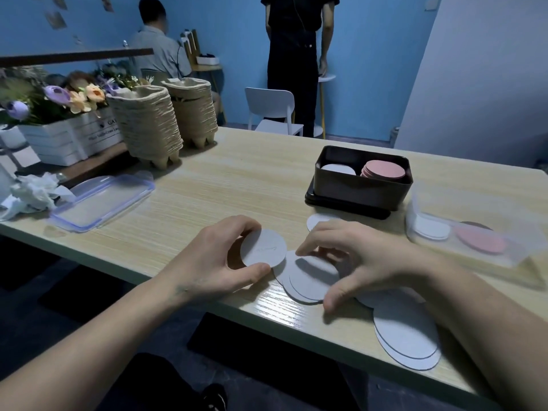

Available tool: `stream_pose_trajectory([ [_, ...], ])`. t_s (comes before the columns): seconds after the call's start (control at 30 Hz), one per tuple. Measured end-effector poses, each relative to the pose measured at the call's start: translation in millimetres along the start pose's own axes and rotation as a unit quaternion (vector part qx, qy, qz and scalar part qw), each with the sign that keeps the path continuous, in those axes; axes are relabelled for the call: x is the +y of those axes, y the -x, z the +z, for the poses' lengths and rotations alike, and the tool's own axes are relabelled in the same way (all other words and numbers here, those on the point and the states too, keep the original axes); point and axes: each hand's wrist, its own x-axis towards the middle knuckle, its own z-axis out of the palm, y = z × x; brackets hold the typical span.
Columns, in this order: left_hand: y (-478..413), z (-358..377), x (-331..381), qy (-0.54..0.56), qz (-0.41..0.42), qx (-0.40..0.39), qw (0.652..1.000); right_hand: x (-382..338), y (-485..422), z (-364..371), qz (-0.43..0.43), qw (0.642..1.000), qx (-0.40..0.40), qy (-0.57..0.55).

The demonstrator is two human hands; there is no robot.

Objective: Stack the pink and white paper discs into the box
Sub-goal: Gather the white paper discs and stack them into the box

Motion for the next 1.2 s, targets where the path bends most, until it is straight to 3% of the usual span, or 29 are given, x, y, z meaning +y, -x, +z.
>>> stream_pose_trajectory([
  [0.2,0.9,-0.2,0.4,0.014,-0.007,0.005,1.000,0.9,1.3,-0.3,-0.017,1.000,0.000,-0.009],
  [0.53,-3.5,2.5,8.1,0.032,0.014,0.004,0.999,2.9,-1.1,4.5,-0.031,0.986,0.135,-0.091],
  [1.0,-28.0,22.7,23.9,-0.012,0.099,0.008,0.995,2.9,-5.4,7.5,-0.085,0.978,0.181,-0.053],
  [1.2,-25.8,19.7,18.7,0.118,0.085,0.007,0.989,1.6,-4.1,5.7,-0.078,0.974,0.205,-0.053],
])
